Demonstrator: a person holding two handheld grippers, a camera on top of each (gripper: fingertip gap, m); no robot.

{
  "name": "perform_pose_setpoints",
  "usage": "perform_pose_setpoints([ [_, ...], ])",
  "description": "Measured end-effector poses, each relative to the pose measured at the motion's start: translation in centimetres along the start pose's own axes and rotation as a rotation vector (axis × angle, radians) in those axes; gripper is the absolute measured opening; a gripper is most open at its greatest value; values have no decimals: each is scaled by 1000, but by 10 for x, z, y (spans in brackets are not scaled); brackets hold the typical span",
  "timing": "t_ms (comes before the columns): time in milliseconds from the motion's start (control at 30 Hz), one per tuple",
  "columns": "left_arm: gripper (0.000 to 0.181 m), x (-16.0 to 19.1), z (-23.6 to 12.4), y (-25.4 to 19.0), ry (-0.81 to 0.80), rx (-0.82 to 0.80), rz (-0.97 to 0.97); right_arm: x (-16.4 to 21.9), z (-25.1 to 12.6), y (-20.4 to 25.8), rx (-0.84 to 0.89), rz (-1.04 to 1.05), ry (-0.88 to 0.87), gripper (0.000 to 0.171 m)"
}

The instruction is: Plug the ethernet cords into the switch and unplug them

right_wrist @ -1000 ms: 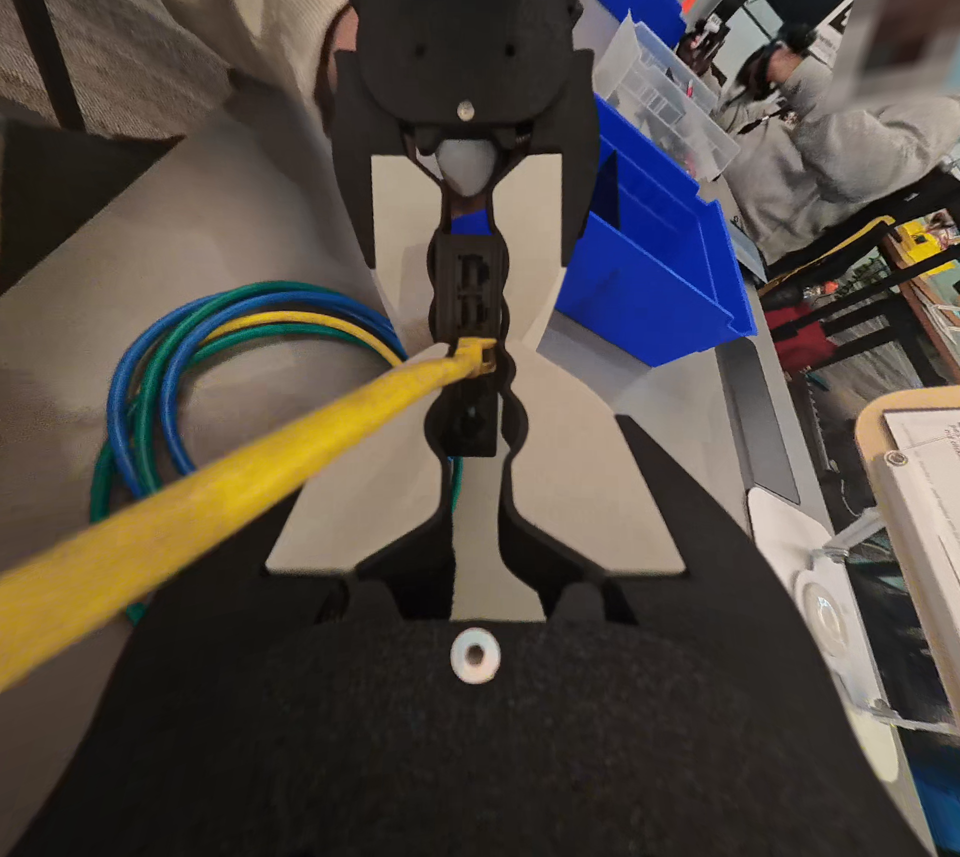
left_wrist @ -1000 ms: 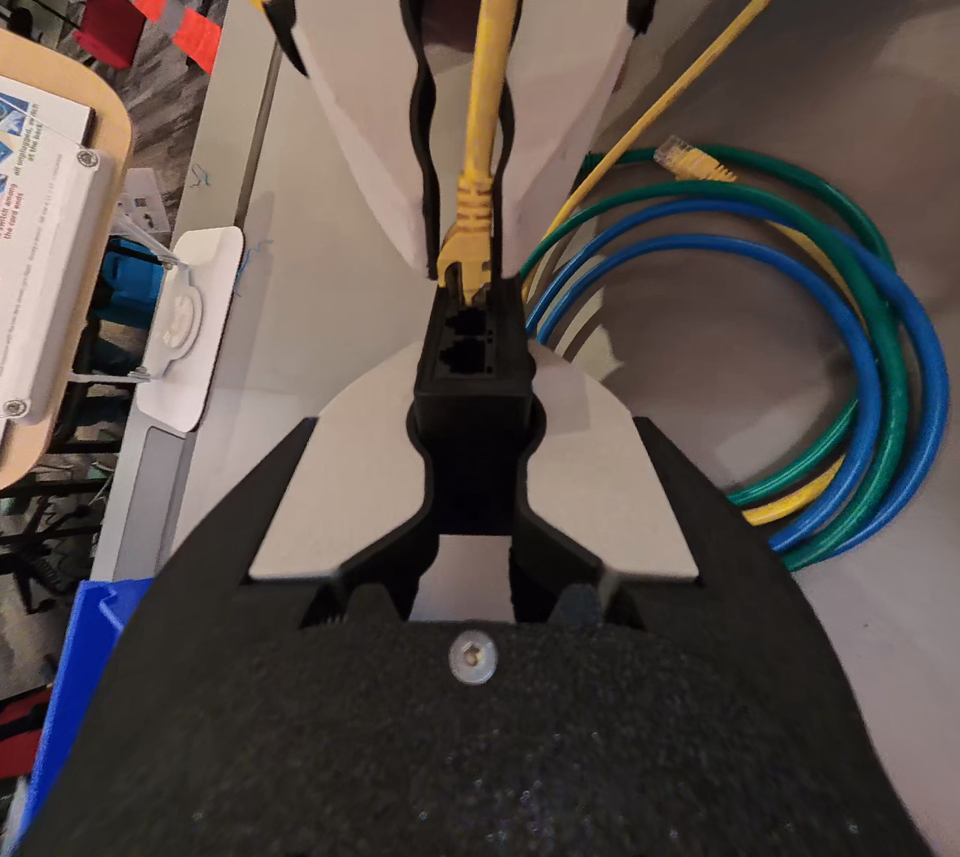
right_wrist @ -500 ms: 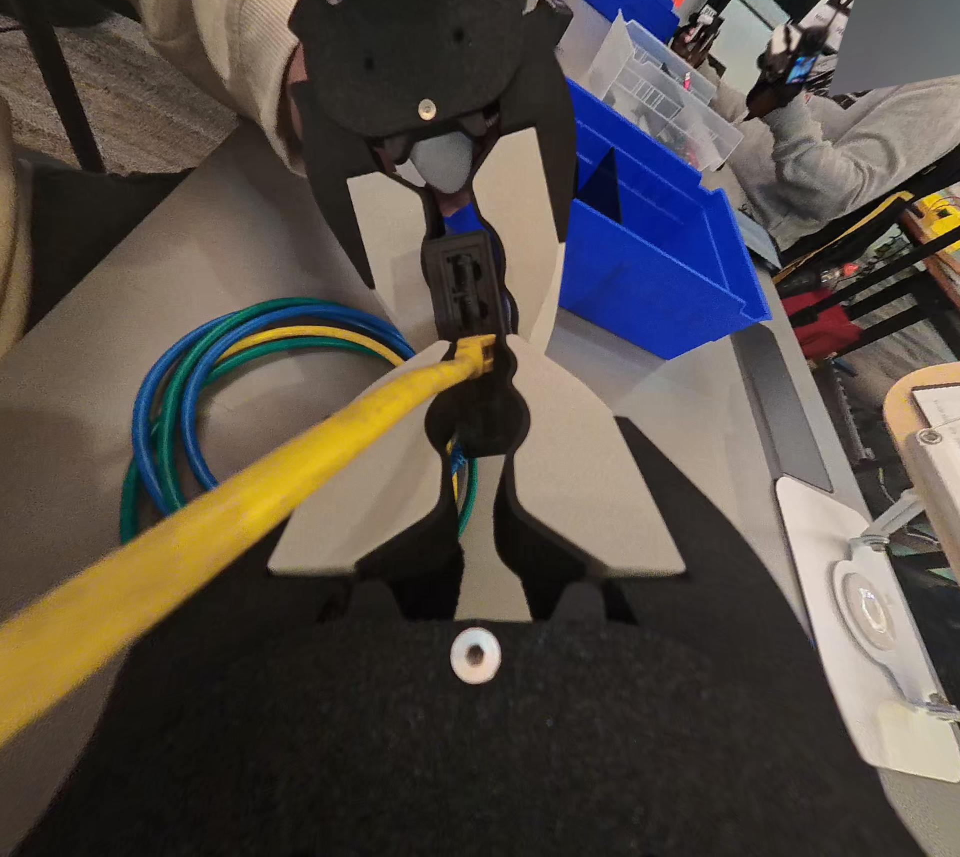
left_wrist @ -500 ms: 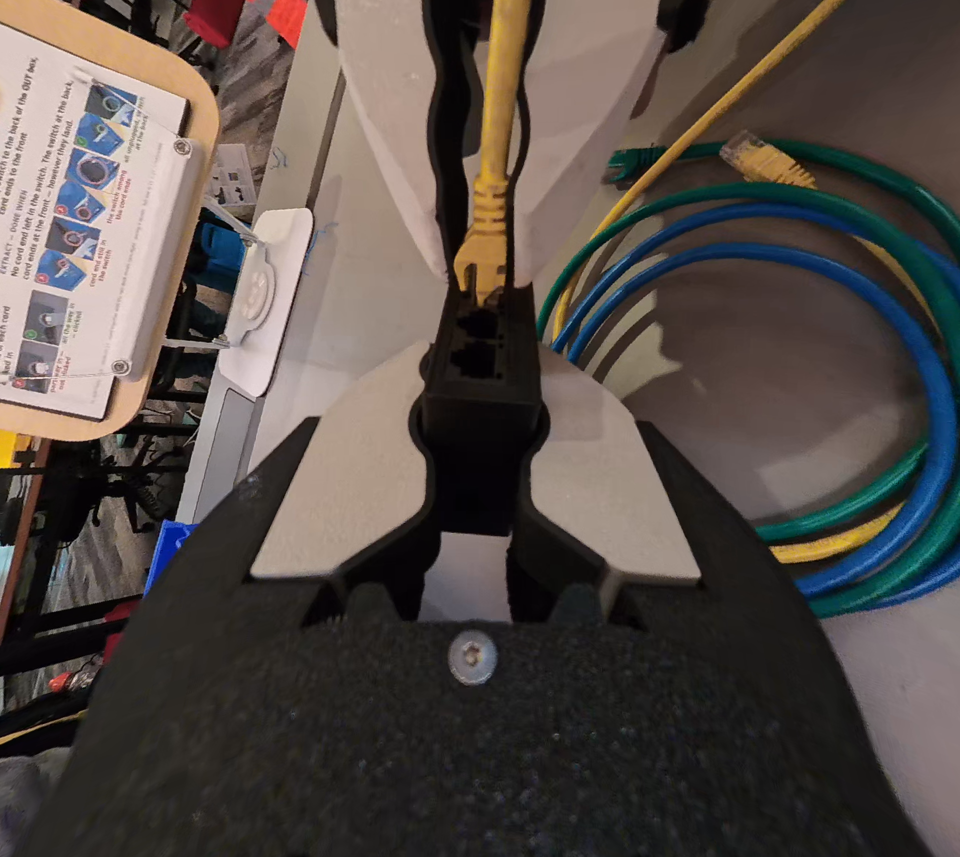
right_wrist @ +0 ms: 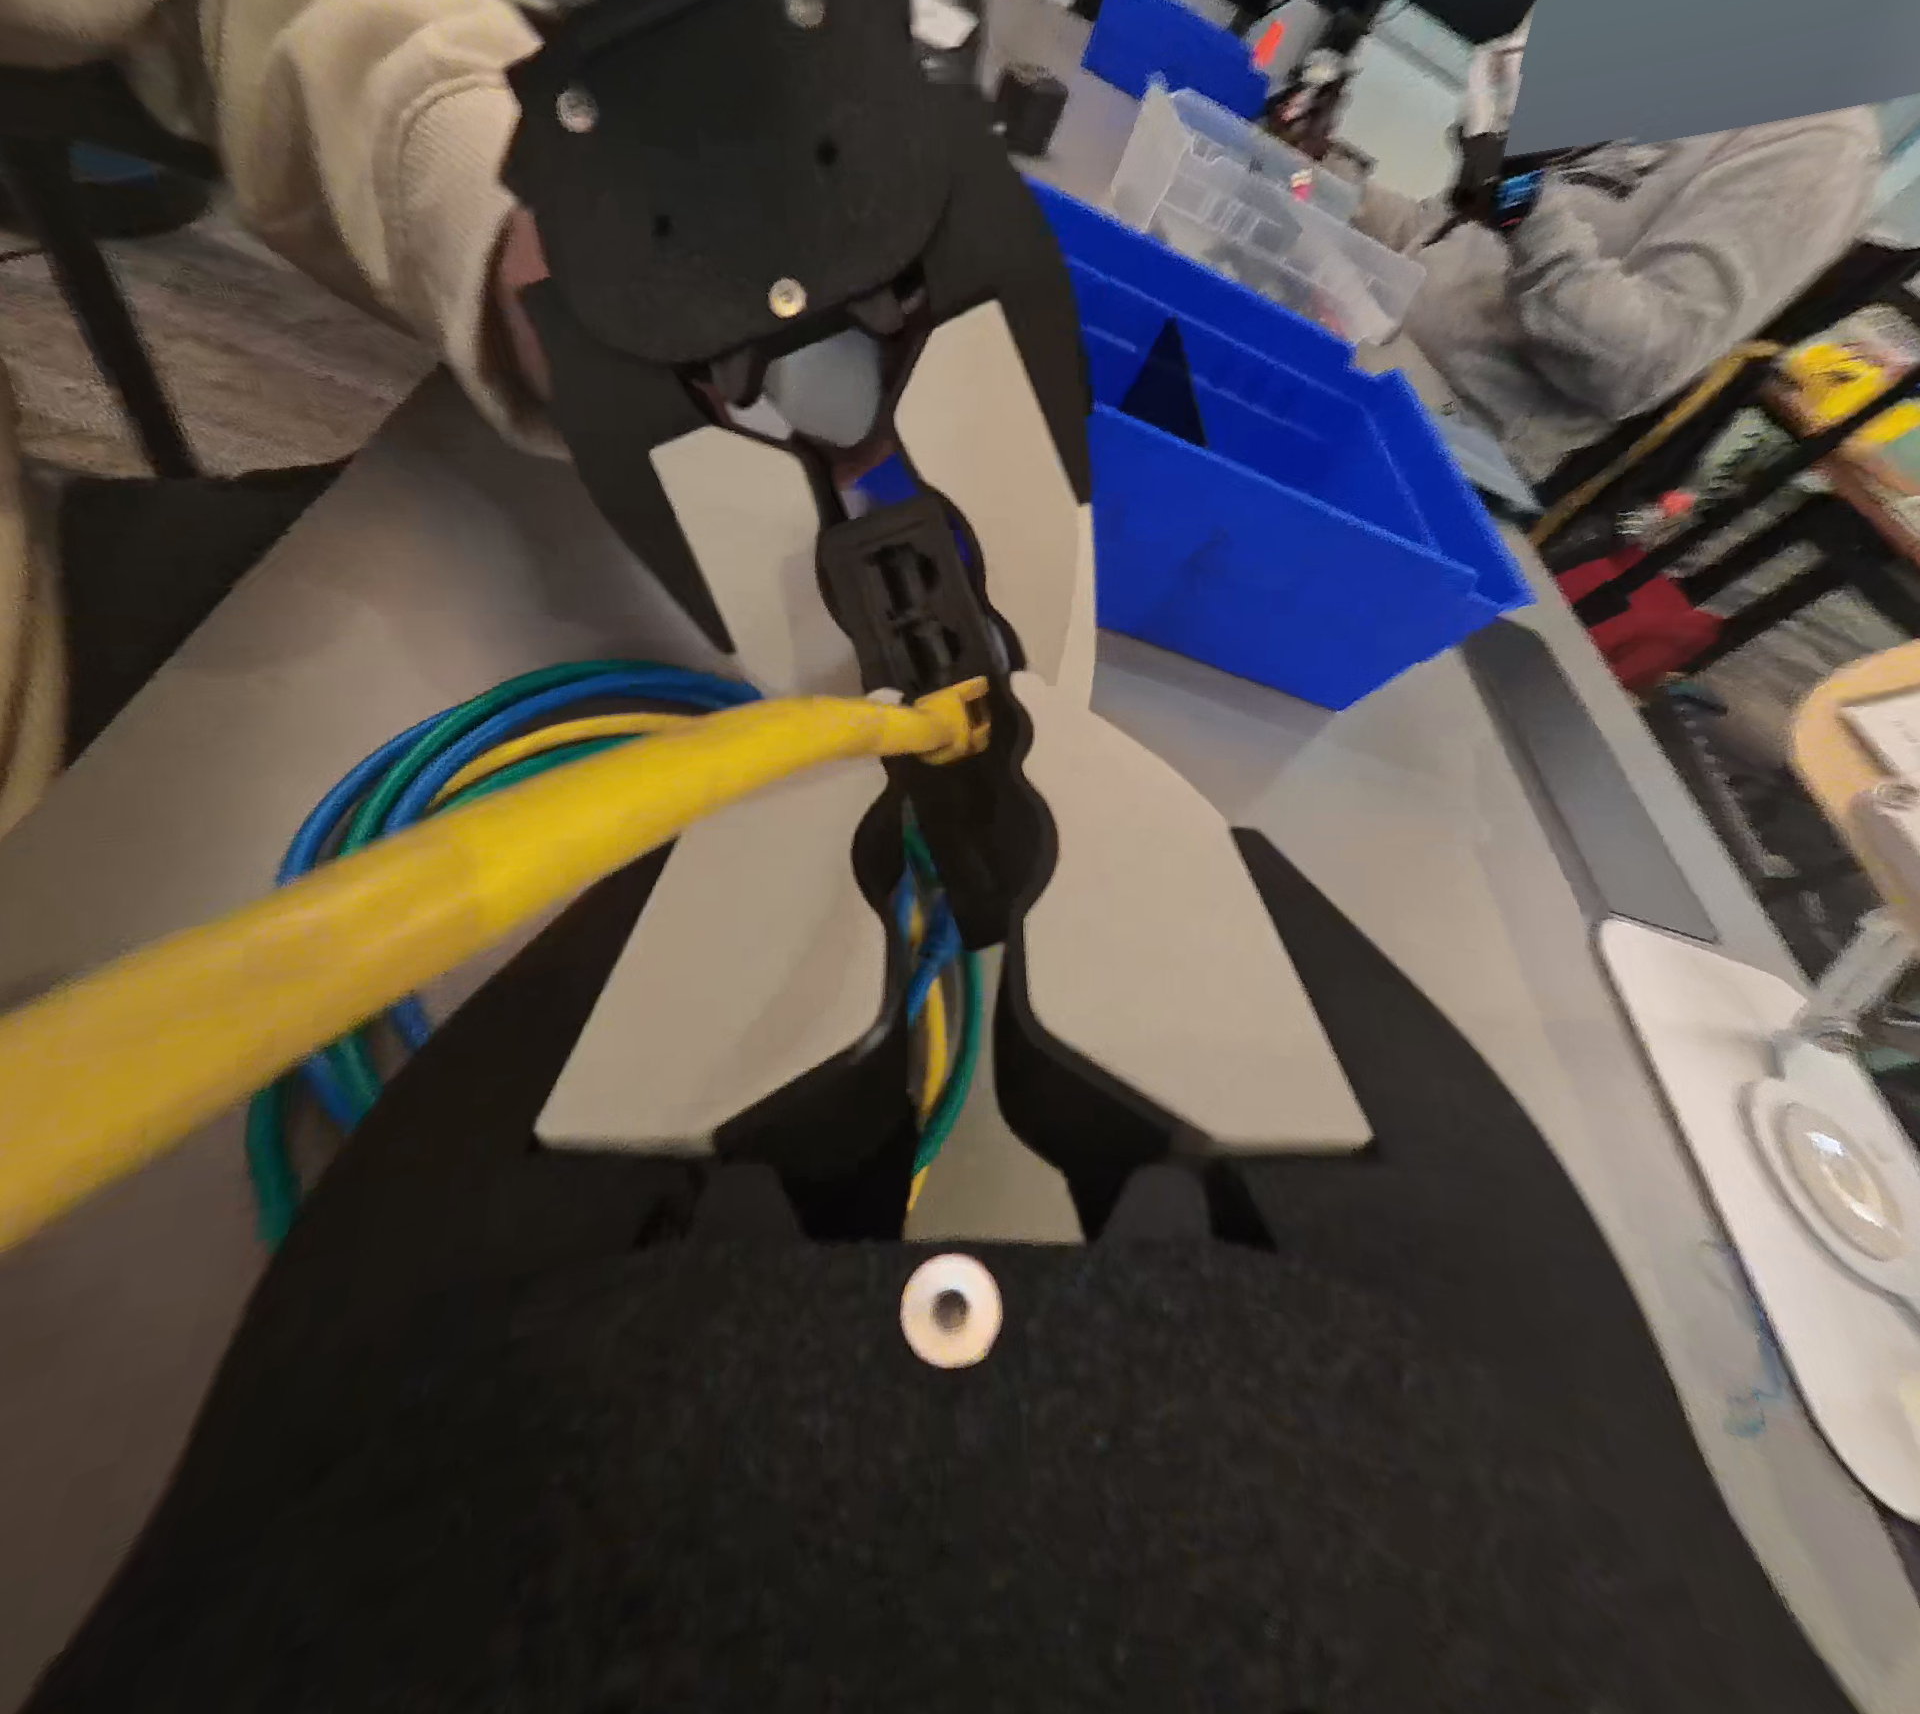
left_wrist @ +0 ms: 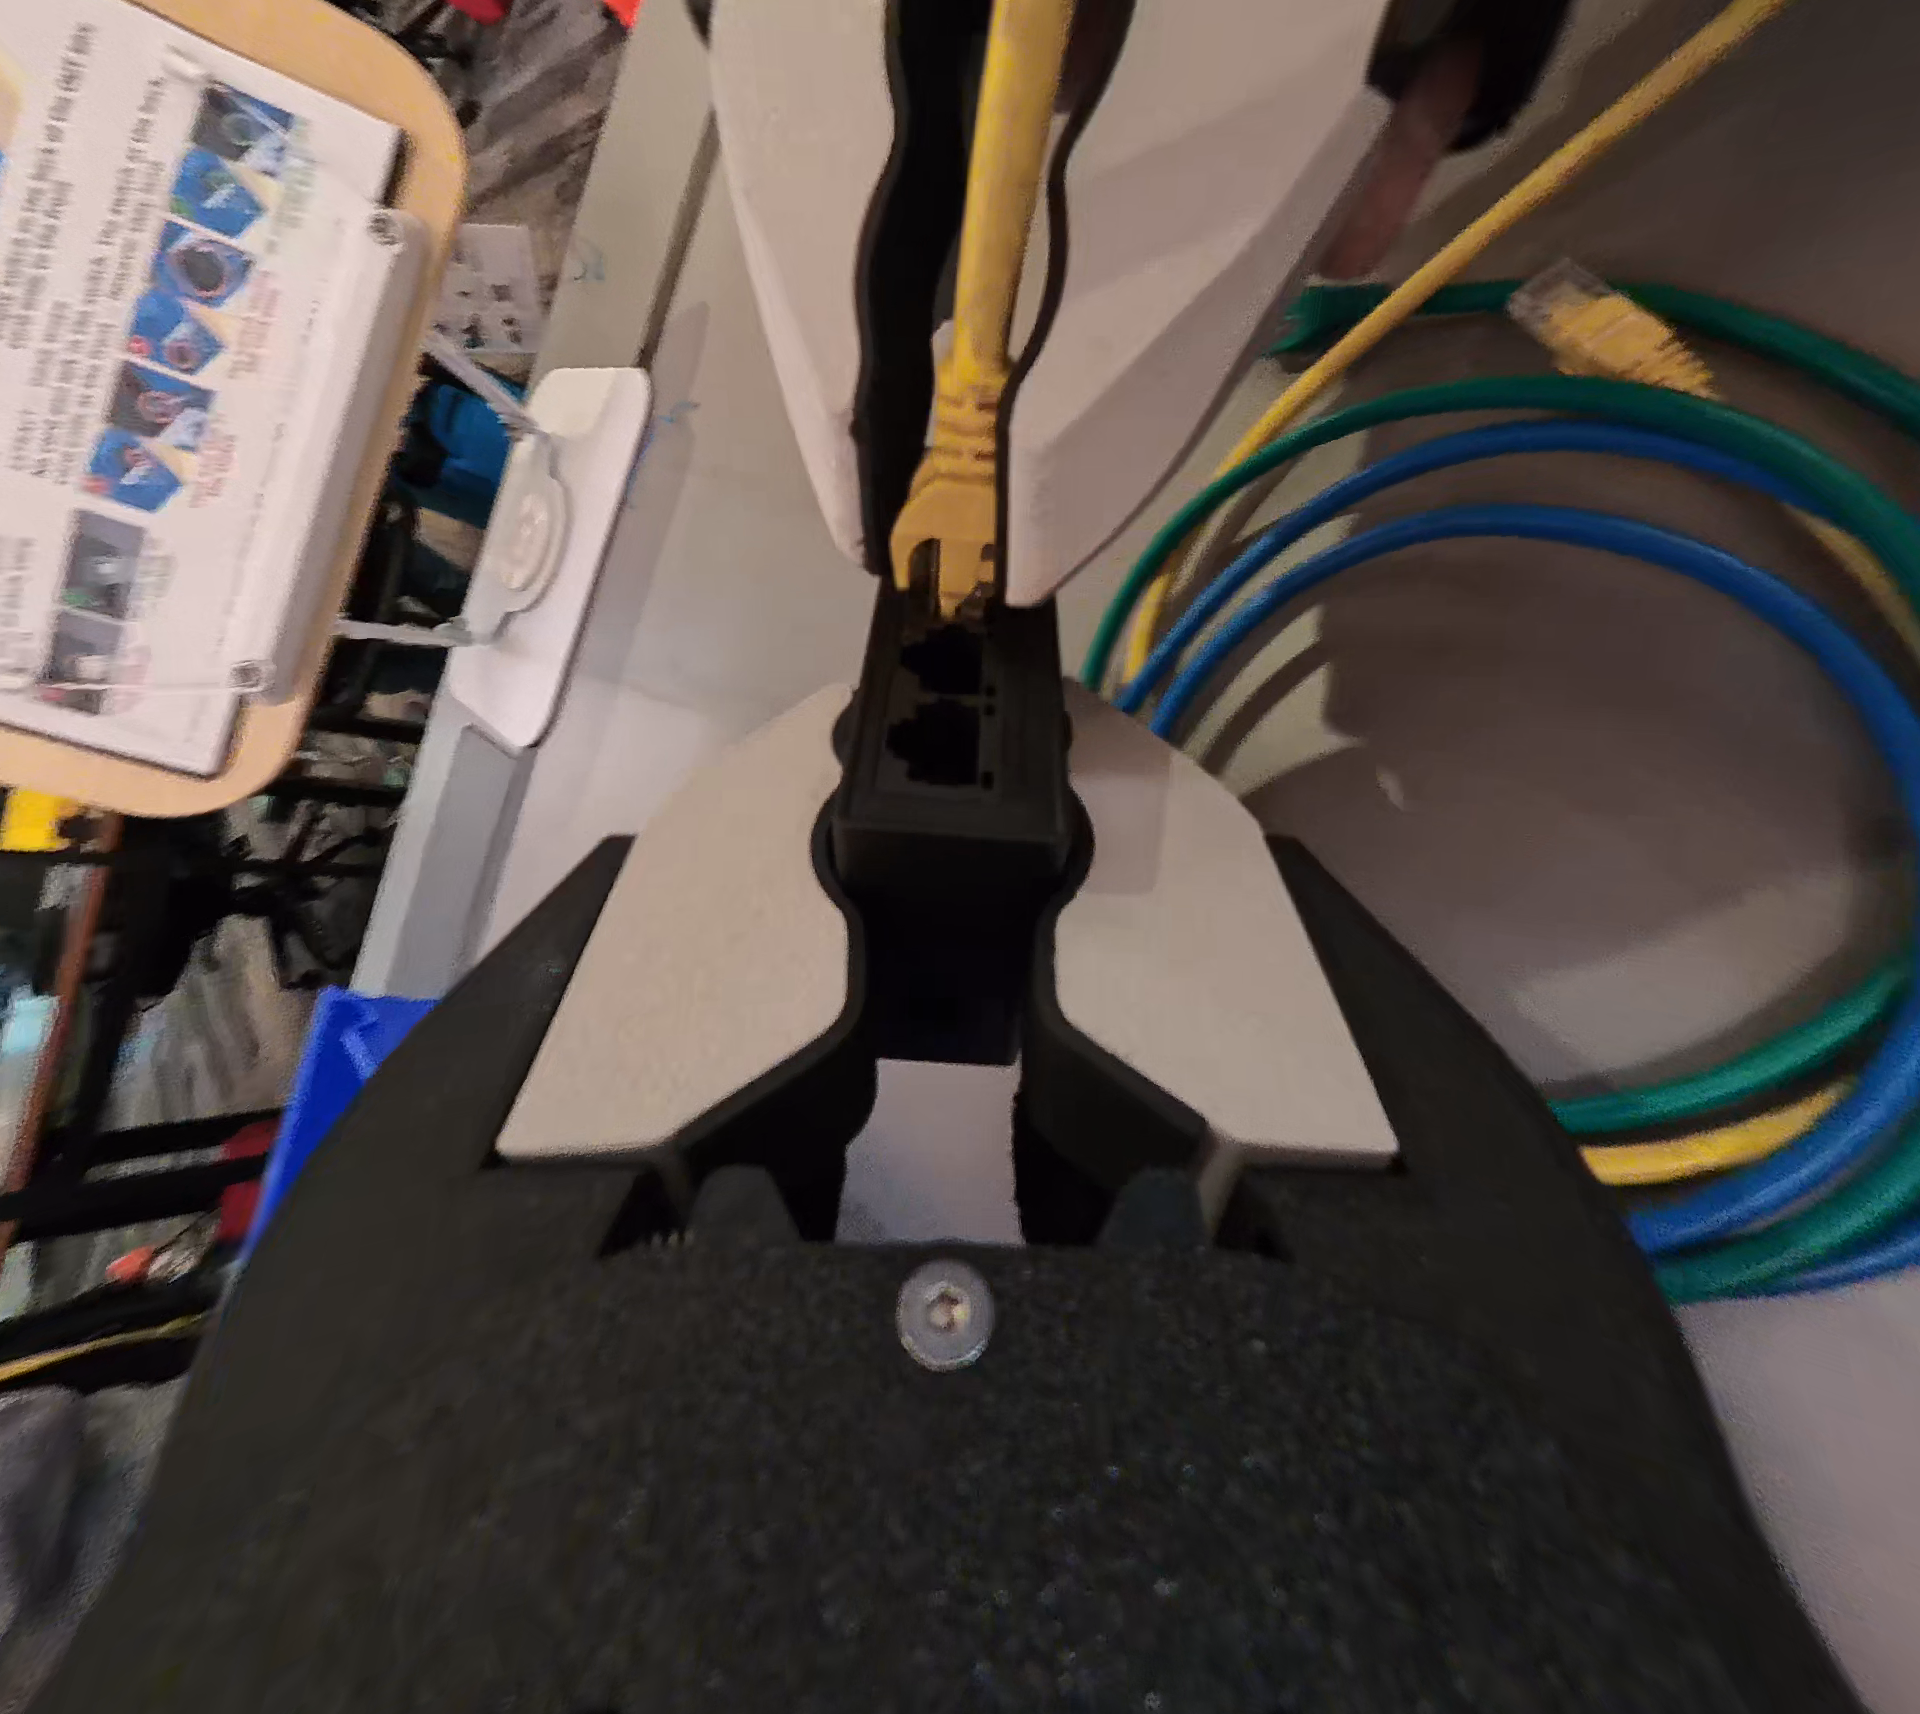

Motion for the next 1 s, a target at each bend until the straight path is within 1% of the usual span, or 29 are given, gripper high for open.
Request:
perform_pose_setpoints([
  [33, 30, -1, 0, 3, 9, -34, 22, -1, 1, -1, 56, -9, -7, 14],
  [133, 30, -3, 2, 6, 12, -129, 76, -6, 2, -3, 173, 54, -21, 16],
  [200, 30, -2, 4, 5, 37, -187, 113, -7, 4, -3, 234, 152, -19, 17],
  [267, 30, 0, 5, 4, 64, -249, 177, -8, 7, -3, 267, 267, -34, 26],
  [367, 30, 4, 9, 3, 92, -269, 181, -6, 12, -3, 361, 390, -1, 20],
  [400, 30, 4, 10, 3, 93, -280, 183, -6, 12, -3, 397, 410, 6, 17],
  [500, 30, 2, 9, 5, 91, -312, 209, -11, 14, 0, 467, 385, 14, 17],
  [567, 30, 3, 6, 8, 102, -333, 208, -12, 12, -1, 520, 384, 57, 26],
  [600, 30, 4, 5, 10, 109, -338, 203, -11, 11, -2, 526, 408, 55, 27],
  [667, 30, 5, 4, 10, 105, -325, 186, -11, 10, -1, 508, 478, 24, 23],
  [767, 30, 3, 5, 7, 109, -326, 213, -10, 15, 1, 502, 456, 45, 13],
  [1000, 31, 3, 8, 11, 146, -284, 186, -3, 11, -4, 473, 570, 6, 13],
])
Point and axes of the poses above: each gripper's, where its closed fingertips meet, z out along the fingers, x out of its underside, y = z × x across the jaws, the point moved 10 cm from there along -z, back along the fingers, and after that the axes turned 15 degrees about -y, right-handed, at the moved point
